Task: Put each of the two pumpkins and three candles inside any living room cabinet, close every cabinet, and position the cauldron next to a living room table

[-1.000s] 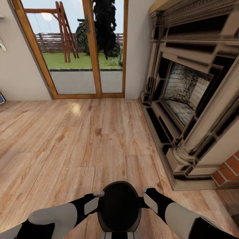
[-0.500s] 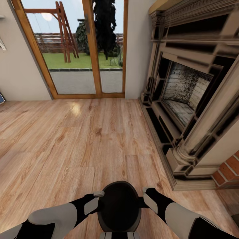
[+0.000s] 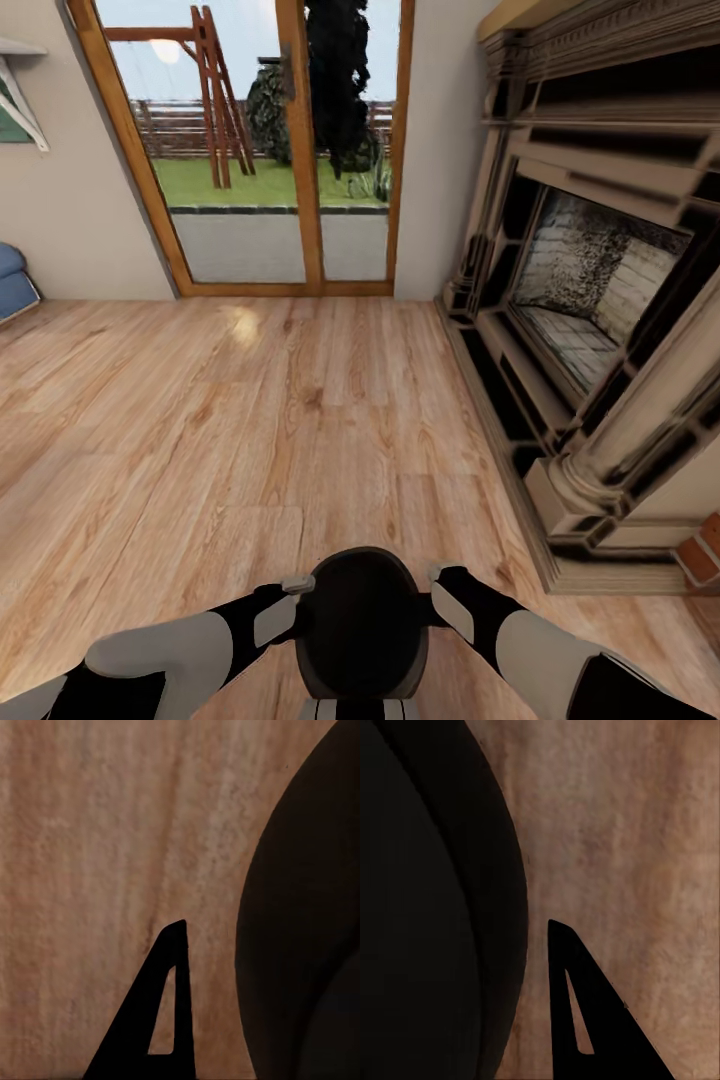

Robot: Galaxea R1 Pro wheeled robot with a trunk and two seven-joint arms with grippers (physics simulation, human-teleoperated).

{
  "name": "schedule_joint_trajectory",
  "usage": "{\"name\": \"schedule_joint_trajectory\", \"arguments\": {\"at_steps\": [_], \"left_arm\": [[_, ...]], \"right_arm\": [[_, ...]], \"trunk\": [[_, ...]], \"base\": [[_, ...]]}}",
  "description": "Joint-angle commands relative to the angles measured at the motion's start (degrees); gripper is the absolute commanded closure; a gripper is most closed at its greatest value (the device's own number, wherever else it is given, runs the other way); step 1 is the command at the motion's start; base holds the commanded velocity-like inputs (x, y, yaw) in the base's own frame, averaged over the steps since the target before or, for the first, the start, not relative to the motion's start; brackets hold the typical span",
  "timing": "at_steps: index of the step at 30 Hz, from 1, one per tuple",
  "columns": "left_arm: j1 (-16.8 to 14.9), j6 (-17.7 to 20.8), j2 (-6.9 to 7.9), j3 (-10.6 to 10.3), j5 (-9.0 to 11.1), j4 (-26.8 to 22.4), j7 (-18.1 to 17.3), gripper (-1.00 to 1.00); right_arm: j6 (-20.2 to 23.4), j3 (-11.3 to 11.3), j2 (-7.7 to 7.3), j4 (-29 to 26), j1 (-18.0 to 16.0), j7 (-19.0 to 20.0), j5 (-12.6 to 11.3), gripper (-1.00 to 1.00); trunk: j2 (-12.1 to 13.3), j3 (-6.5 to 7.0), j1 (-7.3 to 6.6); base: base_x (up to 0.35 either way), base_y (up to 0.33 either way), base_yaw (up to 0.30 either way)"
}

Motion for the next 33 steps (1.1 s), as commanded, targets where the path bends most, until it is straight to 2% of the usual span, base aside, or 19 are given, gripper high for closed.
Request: {"name": "schedule_joint_trajectory", "arguments": {"at_steps": [1,6,16,33], "left_arm": [[0.0,0.1,0.04,-0.3,-0.4,0.1,0.4,1.0],[0.0,0.1,0.04,-0.4,-0.4,0.0,0.4,1.0],[0.0,0.0,0.04,-0.4,-0.4,0.1,0.4,1.0],[0.0,-0.1,0.04,-0.4,-0.4,0.1,0.4,1.0]], "right_arm": [[0.1,0.1,-0.01,0.0,0.0,-0.1,0.4,1.0],[0.0,0.1,-0.01,0.0,0.0,-0.1,0.4,1.0],[0.0,0.1,0.04,0.0,0.0,-0.1,0.4,1.0],[0.0,0.1,0.08,0.0,0.0,-0.1,0.4,1.0]], "trunk": [[0.0,0.0,0.0],[0.0,0.0,0.0],[0.0,0.0,0.0],[0.0,0.0,0.0]], "base": [[0.133,0.177,0.277],[0.073,0.085,0.256],[0.002,0.002,0.046],[0.0,0.0,0.278]]}}
